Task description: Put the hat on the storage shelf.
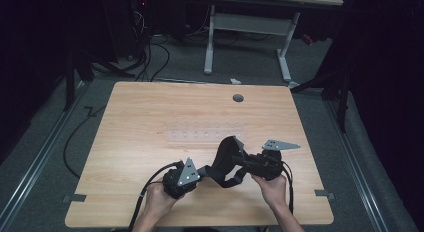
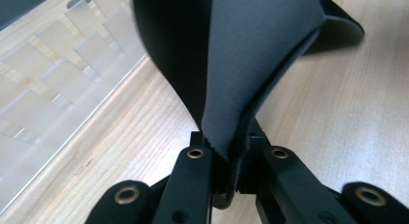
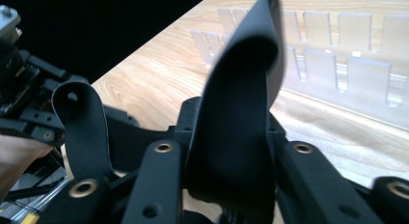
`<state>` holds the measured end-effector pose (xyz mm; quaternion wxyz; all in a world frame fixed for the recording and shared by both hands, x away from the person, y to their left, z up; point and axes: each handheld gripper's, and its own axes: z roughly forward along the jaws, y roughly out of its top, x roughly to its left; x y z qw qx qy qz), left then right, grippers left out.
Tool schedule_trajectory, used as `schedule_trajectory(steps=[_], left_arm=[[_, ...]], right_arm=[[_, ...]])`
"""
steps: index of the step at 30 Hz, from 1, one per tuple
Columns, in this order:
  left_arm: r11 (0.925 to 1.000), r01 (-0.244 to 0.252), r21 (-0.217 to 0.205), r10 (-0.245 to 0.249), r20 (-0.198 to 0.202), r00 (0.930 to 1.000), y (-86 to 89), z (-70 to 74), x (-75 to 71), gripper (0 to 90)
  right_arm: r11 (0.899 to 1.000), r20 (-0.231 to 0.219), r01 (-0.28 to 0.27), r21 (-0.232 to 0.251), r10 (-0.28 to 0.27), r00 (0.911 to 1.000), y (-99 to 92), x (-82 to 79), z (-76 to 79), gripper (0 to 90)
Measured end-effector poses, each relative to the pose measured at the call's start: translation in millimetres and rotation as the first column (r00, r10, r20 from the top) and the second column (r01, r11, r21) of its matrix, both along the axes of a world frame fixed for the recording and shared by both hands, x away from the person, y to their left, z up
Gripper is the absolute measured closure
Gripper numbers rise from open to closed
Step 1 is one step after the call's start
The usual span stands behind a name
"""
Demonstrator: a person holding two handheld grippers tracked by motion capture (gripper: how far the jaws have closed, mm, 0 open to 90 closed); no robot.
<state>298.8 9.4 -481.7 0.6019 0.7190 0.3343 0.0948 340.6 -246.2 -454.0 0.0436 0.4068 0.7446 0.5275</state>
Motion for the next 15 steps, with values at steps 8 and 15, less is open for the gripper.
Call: schedule_trajectory(steps=[8,15], left_arm=[[0.9986,-0.026,-0.045,0.025,-0.016,0.9995,9.0,7.5,1.1,86.5],[0.9952,-0.033,-0.093,0.031,-0.024,0.9992,19.1,13.9,-1.6,86.5]], right_arm=[[0.999,0.055,0.039,0.036,-0.041,0.9977,-10.2,-7.0,4.9,51.6],[0.995,0.033,0.1,-0.005,-0.1,0.9944,-26.3,-7.7,-10.4,47.1]])
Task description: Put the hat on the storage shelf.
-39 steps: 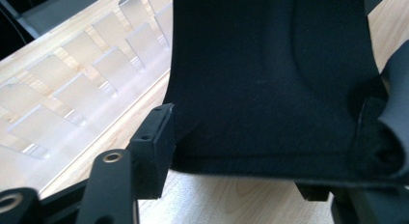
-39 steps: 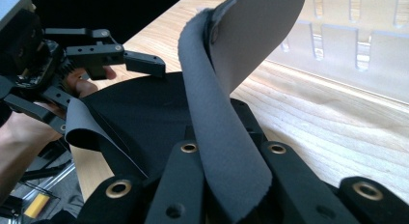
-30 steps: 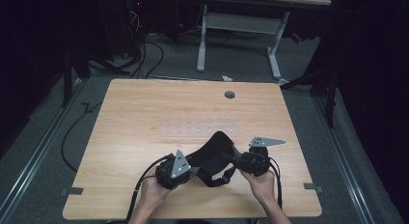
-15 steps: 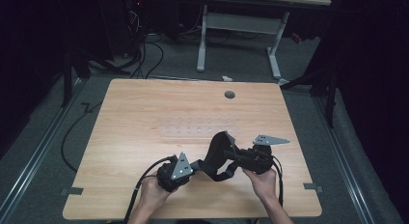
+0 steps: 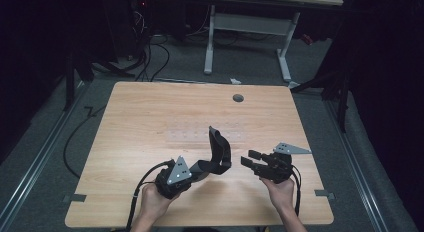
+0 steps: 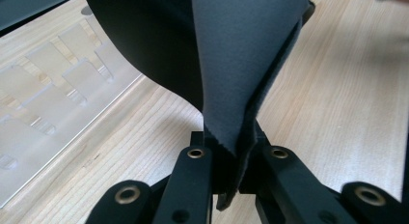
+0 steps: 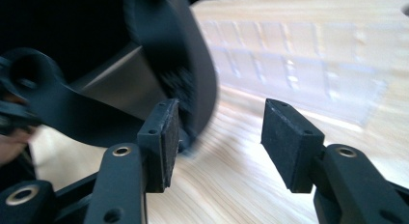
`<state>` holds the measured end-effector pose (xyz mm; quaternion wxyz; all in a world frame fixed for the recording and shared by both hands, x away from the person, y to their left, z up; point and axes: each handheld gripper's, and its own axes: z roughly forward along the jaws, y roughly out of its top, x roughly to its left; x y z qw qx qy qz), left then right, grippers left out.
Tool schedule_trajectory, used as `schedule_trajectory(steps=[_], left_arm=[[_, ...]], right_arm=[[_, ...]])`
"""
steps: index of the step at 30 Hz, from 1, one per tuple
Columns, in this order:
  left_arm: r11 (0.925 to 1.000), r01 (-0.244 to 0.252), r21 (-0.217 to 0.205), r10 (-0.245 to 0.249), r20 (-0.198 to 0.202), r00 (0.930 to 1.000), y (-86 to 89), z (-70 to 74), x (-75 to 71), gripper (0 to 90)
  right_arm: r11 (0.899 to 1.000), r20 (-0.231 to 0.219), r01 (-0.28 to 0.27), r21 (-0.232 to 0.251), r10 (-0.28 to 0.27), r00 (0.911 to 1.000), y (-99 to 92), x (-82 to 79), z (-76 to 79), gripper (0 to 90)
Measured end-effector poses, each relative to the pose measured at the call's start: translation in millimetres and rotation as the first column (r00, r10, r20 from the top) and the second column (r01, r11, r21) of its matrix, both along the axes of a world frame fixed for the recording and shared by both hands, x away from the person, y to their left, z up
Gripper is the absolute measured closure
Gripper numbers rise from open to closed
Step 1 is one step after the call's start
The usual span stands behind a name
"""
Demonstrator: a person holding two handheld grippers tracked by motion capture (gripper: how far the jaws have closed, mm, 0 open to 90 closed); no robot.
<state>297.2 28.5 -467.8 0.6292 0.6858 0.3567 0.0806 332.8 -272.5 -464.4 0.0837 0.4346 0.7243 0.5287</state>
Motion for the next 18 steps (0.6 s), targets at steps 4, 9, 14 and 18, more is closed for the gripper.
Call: schedule_trajectory(steps=[4,9,14,18], left_arm=[[0.9996,-0.004,-0.029,0.004,-0.009,0.9999,5.6,3.5,0.3,86.5],[0.9975,-0.023,-0.067,0.02,-0.032,0.9993,14.3,7.1,2.8,86.5],[0.9937,-0.048,-0.102,0.044,-0.042,0.9982,23.2,10.9,5.2,86.5],[0.9896,-0.07,-0.126,0.066,-0.034,0.9972,30.2,14.5,6.7,86.5]], right_arm=[[0.995,-0.02,0.056,-0.087,-0.058,0.9981,-7.8,1.7,-18.7,44.9],[0.967,-0.044,0.132,-0.217,-0.144,0.9886,-15.4,5.0,-44.0,41.5],[0.935,-0.038,0.182,-0.304,-0.202,0.9786,-20.0,7.7,-57.4,39.5],[0.908,-0.03,0.211,-0.362,-0.237,0.971,-21.2,9.8,-63.6,37.7]])
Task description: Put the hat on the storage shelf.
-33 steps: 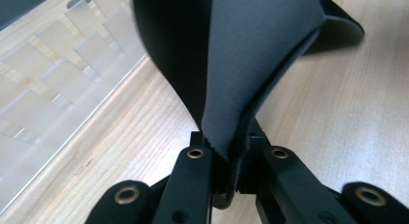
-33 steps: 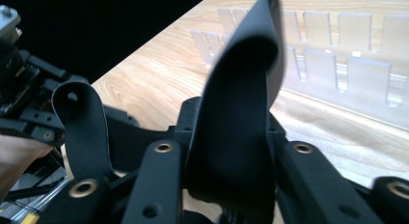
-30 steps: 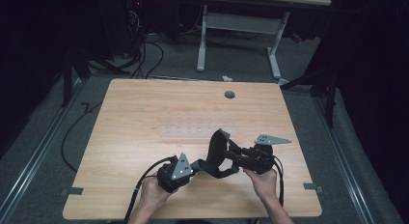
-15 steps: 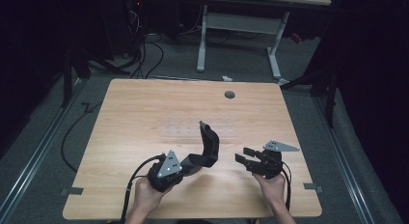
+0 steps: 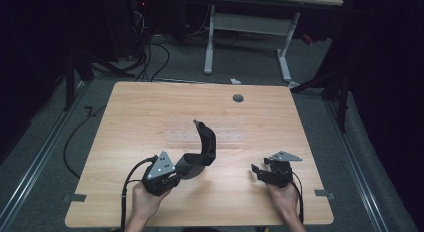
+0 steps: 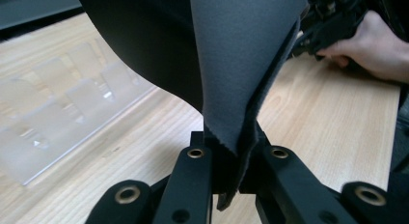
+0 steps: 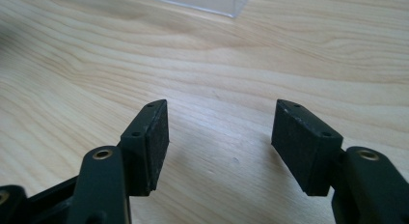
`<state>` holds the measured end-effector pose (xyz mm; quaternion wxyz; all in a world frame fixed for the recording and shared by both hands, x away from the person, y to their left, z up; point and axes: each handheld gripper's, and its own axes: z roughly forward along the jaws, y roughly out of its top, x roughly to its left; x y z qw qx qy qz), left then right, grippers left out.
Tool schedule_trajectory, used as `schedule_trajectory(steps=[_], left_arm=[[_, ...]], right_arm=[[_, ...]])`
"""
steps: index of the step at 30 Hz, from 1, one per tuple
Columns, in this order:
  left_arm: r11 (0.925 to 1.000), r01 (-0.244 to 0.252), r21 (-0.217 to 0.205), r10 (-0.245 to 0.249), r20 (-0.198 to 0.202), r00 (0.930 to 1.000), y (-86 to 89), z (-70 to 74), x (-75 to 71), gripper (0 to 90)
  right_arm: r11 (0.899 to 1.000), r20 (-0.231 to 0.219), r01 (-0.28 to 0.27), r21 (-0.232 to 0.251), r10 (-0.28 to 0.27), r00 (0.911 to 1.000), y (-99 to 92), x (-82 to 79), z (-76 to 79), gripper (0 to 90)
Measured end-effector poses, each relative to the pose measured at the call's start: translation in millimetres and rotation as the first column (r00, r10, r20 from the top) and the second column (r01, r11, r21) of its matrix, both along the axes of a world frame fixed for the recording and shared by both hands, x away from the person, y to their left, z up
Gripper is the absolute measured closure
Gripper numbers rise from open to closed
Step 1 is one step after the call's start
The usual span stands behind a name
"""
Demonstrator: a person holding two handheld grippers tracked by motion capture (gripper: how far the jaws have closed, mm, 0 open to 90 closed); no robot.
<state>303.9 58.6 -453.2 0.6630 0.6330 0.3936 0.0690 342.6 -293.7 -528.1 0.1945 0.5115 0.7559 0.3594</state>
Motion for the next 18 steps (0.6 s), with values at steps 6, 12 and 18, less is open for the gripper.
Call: schedule_trajectory(steps=[6,12,18], left_arm=[[0.9991,-0.035,-0.026,0.035,-0.003,0.9994,7.6,3.6,6.2,86.4],[0.9968,-0.069,-0.041,0.069,0.004,0.9976,11.8,9.1,16.6,86.5],[0.9933,-0.104,-0.05,0.105,0.008,0.9945,19.3,12.3,23.6,86.4]], right_arm=[[0.997,0.008,0.017,-0.077,-0.017,0.9998,2.5,1.2,-2.5,36.2],[0.995,0.011,0.026,-0.096,-0.025,0.9996,5.7,4.1,-2.7,35.4],[0.995,0.011,0.026,-0.096,-0.025,0.9996,5.8,4.1,-2.8,35.4]])
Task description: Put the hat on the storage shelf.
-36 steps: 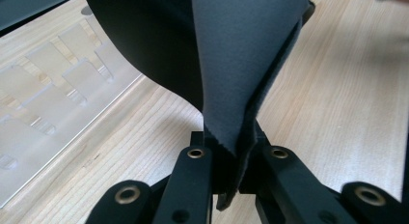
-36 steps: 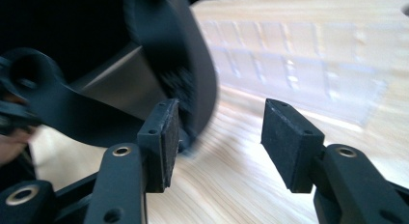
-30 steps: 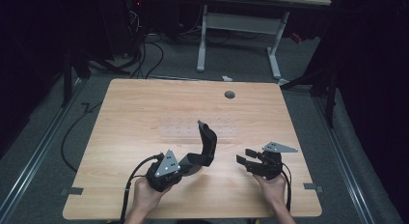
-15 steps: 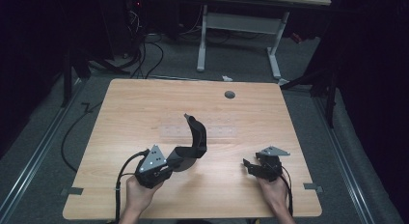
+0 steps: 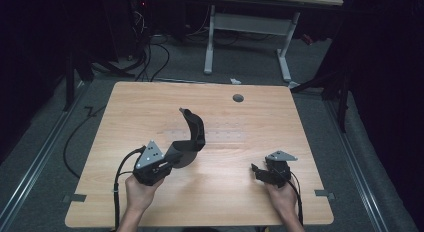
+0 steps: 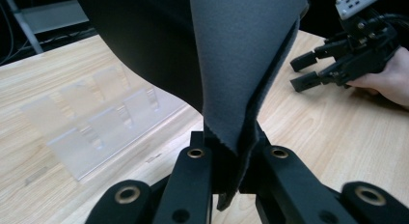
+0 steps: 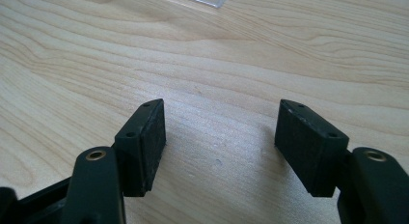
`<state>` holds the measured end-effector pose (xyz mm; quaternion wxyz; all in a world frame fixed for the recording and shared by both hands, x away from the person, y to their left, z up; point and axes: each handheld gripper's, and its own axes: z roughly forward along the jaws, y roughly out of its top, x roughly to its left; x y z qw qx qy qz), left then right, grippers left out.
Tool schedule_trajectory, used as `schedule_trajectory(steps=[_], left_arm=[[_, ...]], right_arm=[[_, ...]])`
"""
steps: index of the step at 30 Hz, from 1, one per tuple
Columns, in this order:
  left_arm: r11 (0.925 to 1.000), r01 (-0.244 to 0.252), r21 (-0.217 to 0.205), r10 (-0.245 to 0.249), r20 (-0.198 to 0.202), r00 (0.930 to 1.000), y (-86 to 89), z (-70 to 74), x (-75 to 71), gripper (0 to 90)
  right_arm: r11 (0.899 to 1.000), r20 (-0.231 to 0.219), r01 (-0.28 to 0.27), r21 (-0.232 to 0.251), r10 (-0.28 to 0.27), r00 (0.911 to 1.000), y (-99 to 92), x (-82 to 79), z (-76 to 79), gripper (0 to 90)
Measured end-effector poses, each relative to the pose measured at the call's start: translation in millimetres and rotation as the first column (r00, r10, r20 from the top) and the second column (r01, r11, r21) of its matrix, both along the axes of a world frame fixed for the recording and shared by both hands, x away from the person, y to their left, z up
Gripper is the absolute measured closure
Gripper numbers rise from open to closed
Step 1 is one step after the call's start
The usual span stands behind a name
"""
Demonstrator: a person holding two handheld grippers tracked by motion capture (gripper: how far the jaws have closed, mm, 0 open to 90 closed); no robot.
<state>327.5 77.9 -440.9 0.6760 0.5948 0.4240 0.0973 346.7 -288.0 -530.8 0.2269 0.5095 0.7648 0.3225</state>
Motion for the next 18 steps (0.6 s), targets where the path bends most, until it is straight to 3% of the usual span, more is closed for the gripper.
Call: schedule_trajectory(steps=[18], left_arm=[[0.9981,-0.062,-0.004,0.062,0.01,0.998,9.7,17.7,31.9,86.4]], right_arm=[[1.0,-0.002,-0.005,-0.001,0.005,1.0,0.4,-0.6,0.0,34.1]])
